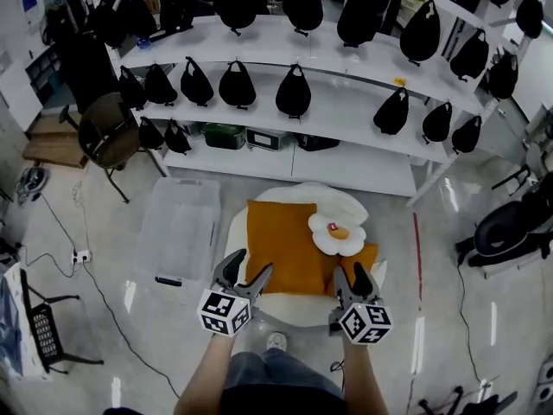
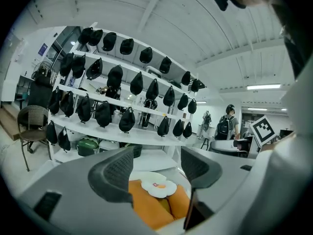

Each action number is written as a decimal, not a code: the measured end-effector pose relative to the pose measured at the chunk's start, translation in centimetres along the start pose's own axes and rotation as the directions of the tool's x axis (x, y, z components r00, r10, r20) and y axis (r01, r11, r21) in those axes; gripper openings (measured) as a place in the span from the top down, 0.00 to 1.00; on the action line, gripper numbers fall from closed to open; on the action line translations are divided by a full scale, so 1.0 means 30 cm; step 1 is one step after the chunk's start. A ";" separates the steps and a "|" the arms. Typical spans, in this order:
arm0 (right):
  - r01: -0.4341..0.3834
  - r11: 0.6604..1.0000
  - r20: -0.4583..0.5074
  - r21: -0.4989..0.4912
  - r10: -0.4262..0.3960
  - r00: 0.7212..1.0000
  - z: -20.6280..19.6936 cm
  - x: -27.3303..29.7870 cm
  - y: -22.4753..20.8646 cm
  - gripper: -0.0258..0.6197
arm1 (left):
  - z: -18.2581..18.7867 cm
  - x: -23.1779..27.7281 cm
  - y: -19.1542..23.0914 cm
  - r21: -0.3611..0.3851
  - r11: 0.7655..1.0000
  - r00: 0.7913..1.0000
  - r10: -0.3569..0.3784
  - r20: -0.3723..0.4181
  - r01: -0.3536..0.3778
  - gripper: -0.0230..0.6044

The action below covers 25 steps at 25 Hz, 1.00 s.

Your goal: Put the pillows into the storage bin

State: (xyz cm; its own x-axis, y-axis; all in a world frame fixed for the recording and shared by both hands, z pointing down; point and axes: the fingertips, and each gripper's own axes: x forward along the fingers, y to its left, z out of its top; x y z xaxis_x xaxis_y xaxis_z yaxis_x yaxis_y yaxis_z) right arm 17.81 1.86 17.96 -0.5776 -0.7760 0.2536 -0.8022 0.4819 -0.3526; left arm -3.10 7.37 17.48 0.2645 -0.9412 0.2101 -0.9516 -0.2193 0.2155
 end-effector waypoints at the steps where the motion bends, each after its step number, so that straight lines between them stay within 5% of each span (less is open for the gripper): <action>1: 0.000 1.000 -0.002 0.000 0.000 1.000 0.008 0.025 -0.006 0.63 | 0.004 0.019 0.013 0.000 1.000 1.000 0.002 -0.004 -0.002 0.49; 16: 0.076 0.997 -0.008 0.034 -0.076 0.997 0.073 0.275 -0.098 0.63 | 0.020 0.245 0.205 -0.013 1.000 0.996 -0.014 -0.085 0.012 0.49; 21: 0.099 0.995 -0.078 0.011 -0.098 0.992 0.010 0.437 -0.197 0.63 | -0.090 0.370 0.281 0.004 0.999 0.981 -0.039 -0.188 0.040 0.49; 25: 0.066 0.998 -0.191 -0.018 -0.068 0.979 -0.169 0.620 -0.302 0.63 | -0.281 0.500 0.401 -0.019 1.000 0.962 -0.029 -0.270 0.025 0.48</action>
State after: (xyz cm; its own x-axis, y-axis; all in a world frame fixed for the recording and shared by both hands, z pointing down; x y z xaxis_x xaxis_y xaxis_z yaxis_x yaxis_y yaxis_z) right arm 13.57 -14.86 30.45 -0.5396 -0.7152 0.4443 -0.8413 0.4366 -0.3189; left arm -9.25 -7.22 31.25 0.3246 -0.8299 0.4538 -0.9415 -0.2377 0.2389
